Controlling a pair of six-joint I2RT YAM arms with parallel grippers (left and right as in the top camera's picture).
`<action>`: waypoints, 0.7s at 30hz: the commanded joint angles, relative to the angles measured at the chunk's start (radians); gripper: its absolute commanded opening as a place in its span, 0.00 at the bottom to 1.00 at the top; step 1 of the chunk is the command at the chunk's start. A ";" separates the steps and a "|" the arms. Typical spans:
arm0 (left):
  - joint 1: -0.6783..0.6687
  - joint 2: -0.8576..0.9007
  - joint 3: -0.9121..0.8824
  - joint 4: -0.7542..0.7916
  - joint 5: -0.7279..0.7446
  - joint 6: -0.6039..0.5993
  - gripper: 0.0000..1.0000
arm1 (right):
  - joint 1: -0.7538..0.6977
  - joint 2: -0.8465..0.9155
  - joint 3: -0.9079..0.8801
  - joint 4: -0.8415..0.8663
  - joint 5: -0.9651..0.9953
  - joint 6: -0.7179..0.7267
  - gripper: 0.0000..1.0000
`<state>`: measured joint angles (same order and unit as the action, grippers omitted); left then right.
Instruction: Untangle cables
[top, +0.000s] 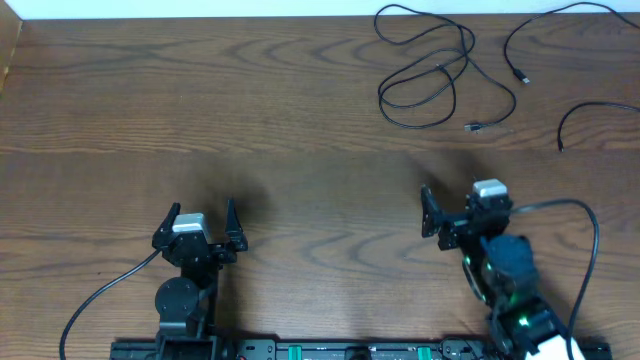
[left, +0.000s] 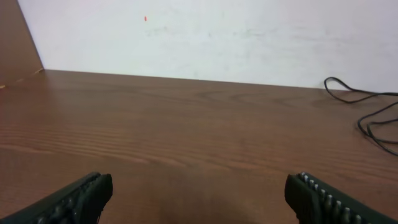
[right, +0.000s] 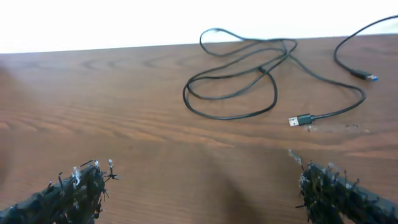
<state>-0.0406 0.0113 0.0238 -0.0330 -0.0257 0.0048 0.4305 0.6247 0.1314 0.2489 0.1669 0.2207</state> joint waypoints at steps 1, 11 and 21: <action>0.005 -0.006 -0.019 -0.040 -0.004 0.014 0.94 | 0.007 -0.106 -0.061 0.002 -0.005 0.011 0.99; 0.005 -0.006 -0.019 -0.040 -0.004 0.013 0.94 | -0.020 -0.358 -0.126 -0.127 -0.009 0.011 0.99; 0.005 -0.006 -0.019 -0.040 -0.004 0.014 0.94 | -0.179 -0.568 -0.126 -0.321 -0.118 0.000 0.99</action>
<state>-0.0406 0.0109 0.0238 -0.0326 -0.0246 0.0048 0.2985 0.1074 0.0067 -0.0639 0.0971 0.2234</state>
